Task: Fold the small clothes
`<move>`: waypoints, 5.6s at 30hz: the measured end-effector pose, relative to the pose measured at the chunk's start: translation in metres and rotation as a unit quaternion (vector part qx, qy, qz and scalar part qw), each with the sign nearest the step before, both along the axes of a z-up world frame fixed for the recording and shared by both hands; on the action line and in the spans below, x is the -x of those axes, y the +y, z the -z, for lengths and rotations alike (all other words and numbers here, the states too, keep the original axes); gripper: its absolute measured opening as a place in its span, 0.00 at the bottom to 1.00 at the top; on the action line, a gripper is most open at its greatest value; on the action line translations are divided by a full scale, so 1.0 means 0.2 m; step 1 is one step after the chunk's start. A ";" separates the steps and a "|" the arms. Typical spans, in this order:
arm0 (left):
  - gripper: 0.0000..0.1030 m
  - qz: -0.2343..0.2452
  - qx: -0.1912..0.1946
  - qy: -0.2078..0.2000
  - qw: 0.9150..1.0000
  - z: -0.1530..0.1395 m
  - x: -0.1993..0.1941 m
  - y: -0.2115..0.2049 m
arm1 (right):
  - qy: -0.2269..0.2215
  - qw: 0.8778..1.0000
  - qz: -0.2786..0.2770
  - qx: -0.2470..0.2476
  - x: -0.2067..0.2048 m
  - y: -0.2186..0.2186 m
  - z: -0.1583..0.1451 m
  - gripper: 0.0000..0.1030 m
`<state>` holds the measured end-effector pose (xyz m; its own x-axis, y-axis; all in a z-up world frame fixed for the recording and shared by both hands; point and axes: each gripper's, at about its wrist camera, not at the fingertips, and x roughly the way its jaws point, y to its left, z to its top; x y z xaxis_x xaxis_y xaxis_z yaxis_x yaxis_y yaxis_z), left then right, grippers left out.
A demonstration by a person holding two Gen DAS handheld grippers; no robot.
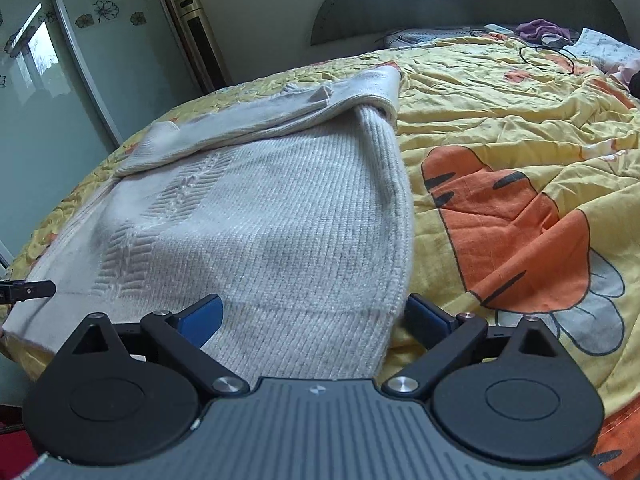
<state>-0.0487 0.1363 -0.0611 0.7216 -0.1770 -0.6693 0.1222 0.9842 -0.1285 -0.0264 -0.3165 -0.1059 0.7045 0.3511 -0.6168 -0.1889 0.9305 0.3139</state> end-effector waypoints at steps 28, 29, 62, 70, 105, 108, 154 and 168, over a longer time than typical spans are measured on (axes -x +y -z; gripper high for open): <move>0.51 0.011 0.006 0.031 0.999 -0.06 -0.01 0.00 | 0.020 0.994 -0.062 -0.091 0.06 0.04 0.03 0.17; 0.39 0.007 0.014 0.033 0.999 -0.06 -0.01 0.02 | 0.019 0.994 -0.063 -0.088 0.06 0.05 0.03 0.16; 0.13 0.024 0.064 0.013 0.998 -0.05 0.06 0.13 | 0.015 0.993 -0.067 -0.100 0.05 0.06 0.04 0.13; 0.11 0.027 0.068 -0.022 0.997 -0.11 0.08 0.12 | 0.008 0.989 -0.061 -0.138 0.05 0.02 0.02 0.13; 0.12 0.010 0.124 -0.053 0.991 -0.18 0.03 0.09 | -0.011 0.965 -0.067 -0.255 -0.02 -0.06 -0.05 0.13; 0.12 0.010 0.131 -0.070 0.989 -0.23 0.00 0.07 | -0.021 0.958 -0.072 -0.277 -0.05 -0.08 -0.09 0.13; 0.11 -0.076 0.065 -0.097 0.990 -0.42 -1.24 -0.11 | -0.098 0.984 0.012 -0.152 -1.35 -0.05 -0.32 0.18; 0.11 -0.087 0.067 -0.079 0.991 -0.34 -1.27 -0.06 | 0.003 0.999 -0.024 0.023 -1.69 0.11 -0.16 0.14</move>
<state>0.2043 0.1235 0.0074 0.8427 -0.1208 -0.5247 -0.0186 0.9674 -0.2526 0.3110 -0.2936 -0.0746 0.6836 0.3552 -0.6376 -0.2318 0.9340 0.2718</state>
